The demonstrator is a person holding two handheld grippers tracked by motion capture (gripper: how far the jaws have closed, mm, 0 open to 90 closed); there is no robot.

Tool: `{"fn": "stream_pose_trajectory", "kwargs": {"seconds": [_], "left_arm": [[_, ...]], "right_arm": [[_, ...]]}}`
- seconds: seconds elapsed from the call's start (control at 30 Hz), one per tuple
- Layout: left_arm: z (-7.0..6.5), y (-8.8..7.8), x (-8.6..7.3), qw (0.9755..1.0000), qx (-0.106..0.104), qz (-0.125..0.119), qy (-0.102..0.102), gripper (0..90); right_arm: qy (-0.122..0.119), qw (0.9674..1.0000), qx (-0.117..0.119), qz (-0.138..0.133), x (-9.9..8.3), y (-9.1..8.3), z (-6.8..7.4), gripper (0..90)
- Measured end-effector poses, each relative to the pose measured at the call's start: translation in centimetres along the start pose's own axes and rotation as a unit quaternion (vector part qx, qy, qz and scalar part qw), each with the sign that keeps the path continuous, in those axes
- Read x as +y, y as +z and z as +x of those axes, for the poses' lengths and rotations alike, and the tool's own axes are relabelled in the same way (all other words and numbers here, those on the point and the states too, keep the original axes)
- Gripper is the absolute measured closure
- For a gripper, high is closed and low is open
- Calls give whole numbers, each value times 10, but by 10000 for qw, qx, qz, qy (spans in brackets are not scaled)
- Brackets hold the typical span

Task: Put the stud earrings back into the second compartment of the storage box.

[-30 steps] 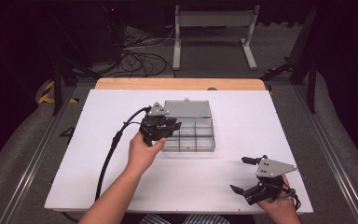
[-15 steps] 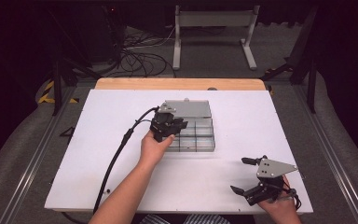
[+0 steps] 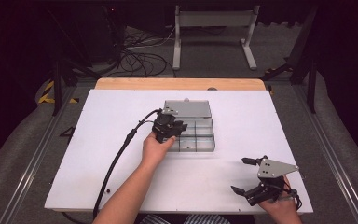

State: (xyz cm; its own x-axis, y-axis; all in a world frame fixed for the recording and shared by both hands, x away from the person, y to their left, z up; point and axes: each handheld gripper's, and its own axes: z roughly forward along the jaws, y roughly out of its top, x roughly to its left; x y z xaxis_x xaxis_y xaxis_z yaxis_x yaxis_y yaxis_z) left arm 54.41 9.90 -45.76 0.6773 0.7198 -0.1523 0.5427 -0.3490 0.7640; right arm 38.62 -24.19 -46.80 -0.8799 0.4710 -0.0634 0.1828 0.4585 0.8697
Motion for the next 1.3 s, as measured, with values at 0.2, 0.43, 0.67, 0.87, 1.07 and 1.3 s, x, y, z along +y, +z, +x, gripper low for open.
{"fn": "stream_pose_trajectory", "kwargs": {"seconds": [0.2, 0.43, 0.67, 0.87, 1.07, 1.3], "left_arm": [[-1, -1, 1, 10000, -35, -44, -32, 692], [-3, -13, 5, 9997, -169, -173, -73, 573], [-7, -40, 10, 9992, -177, -335, 161, 513], [-13, -65, 8, 9987, -120, -303, 392, 457], [-21, -91, 3, 9974, -63, -379, 615, 440], [-25, -126, -2, 9963, -62, -547, 657, 435]], "right_arm": [[-11, 10000, 28, 13, 0, 1, 0, 9], [36, 10000, 57, -24, 0, 1, 0, 9], [14, 10000, 52, -2, 0, 2, 1, 9], [16, 10000, 36, -4, 1, 3, 0, 8], [9, 10000, 29, 19, 1, 4, 1, 9], [8, 10000, 20, 35, 1, 4, 1, 9]]}}
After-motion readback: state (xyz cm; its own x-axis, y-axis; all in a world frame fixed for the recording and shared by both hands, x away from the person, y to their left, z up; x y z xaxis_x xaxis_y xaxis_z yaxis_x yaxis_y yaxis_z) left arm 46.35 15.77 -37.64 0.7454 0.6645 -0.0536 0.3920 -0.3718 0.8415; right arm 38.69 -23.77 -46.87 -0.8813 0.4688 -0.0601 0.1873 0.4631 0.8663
